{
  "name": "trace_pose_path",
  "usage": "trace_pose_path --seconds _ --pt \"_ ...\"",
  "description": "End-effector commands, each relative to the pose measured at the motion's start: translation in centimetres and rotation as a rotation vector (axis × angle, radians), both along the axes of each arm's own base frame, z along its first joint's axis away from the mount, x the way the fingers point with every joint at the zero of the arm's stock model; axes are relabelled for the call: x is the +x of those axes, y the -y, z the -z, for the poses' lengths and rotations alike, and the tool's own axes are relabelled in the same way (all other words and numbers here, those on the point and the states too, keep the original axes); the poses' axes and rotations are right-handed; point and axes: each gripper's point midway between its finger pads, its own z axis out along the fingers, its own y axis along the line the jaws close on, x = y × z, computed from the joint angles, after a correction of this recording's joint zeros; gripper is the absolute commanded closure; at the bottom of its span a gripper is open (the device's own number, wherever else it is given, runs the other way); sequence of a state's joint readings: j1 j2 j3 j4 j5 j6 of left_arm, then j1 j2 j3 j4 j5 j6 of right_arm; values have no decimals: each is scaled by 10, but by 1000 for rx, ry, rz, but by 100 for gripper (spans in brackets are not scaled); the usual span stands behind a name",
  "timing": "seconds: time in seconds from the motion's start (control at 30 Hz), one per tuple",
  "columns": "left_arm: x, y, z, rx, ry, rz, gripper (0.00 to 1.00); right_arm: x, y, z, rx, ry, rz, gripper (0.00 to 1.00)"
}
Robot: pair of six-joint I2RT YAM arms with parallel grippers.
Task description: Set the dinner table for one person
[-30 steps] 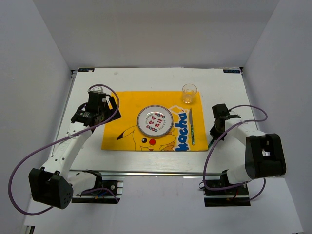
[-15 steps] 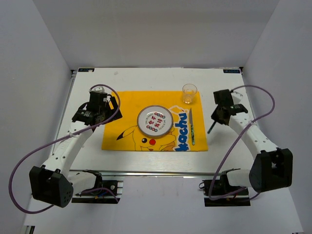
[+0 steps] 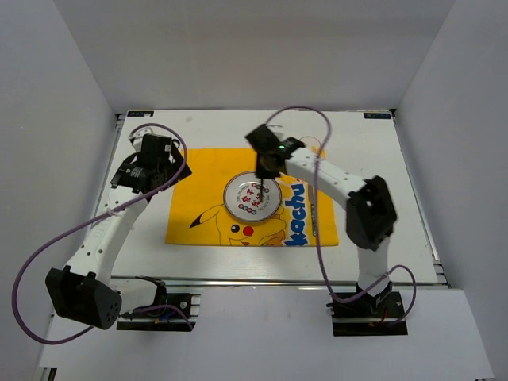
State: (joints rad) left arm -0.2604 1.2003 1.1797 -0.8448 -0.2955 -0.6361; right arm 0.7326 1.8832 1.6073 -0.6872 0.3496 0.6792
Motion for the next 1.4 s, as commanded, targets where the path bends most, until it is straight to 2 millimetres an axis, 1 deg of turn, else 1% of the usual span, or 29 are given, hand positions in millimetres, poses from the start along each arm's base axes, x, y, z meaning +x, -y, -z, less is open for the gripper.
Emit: trace_pose_path --seconds 0.0,0.03,0.07,0.1,0.13,0.17,0.2,0.23,0.27,0.3,0.33,0.4,0.43,0.47,0.53,0.67,0.87,0.93,1.07,1.17,1.2,1.23,1.3,1.37 --pt "-16 -52 -16 118 -5 -318 2 -3 -95 -45 131 67 -112 100" --pt "-23 -58 -18 138 -9 -353 2 -3 -115 -22 130 24 -118 100" --pt "-24 -63 -24 140 13 -388 2 -10 -133 -19 141 9 -143 100" --pt "-26 -69 -29 158 35 -413 2 -9 -158 -37 200 39 -167 100" --pt "-27 -71 -32 161 51 -420 2 -10 -172 -14 194 5 -167 100" --pt "-29 -73 -37 158 69 -424 2 -12 -181 -8 207 -9 -169 100" --pt "-31 -78 -39 165 75 -439 2 -19 -195 -5 233 -21 -186 100" --pt "-32 -79 -41 170 85 -444 2 -21 -202 8 236 -38 -187 100" --pt "-35 -80 -44 167 98 -443 2 -27 -210 13 254 -44 -188 100" --pt "-37 -81 -41 176 95 -435 2 -28 -221 14 289 -33 -198 100" --pt "-36 -81 -42 175 109 -432 2 -31 -225 25 291 -44 -202 100" --pt "-40 -83 -41 180 125 -419 2 -34 -238 31 319 -54 -199 100" --pt "-40 -83 -35 188 121 -413 2 -35 -241 45 303 -68 -197 100" --pt "-42 -84 -35 197 123 -403 2 -34 -249 40 328 -63 -193 100" --pt "-45 -86 -27 213 102 -407 2 -36 -253 53 322 -83 -187 100" --pt "-48 -88 -20 228 89 -400 2 -38 -247 70 302 -100 -129 100" --pt "-46 -84 -13 217 86 -374 2 -38 -247 78 310 -110 -90 100" --pt "-46 -82 -10 217 76 -366 2 -42 -250 80 321 -124 -80 100" --pt "-47 -83 -11 212 85 -368 2 -46 -254 83 328 -137 -80 100" --pt "-48 -83 -12 208 95 -370 2 -50 -252 81 317 -141 -61 100" --pt "-47 -83 -13 205 99 -370 2 -55 -253 74 318 -131 -60 100" --pt "-47 -82 -12 206 96 -367 2 -58 -249 80 307 -138 -58 100" --pt "-47 -82 -13 203 97 -366 2 -60 -249 76 324 -139 -51 100" --pt "-47 -81 -12 201 96 -364 2 -62 -248 76 315 -140 -52 100"
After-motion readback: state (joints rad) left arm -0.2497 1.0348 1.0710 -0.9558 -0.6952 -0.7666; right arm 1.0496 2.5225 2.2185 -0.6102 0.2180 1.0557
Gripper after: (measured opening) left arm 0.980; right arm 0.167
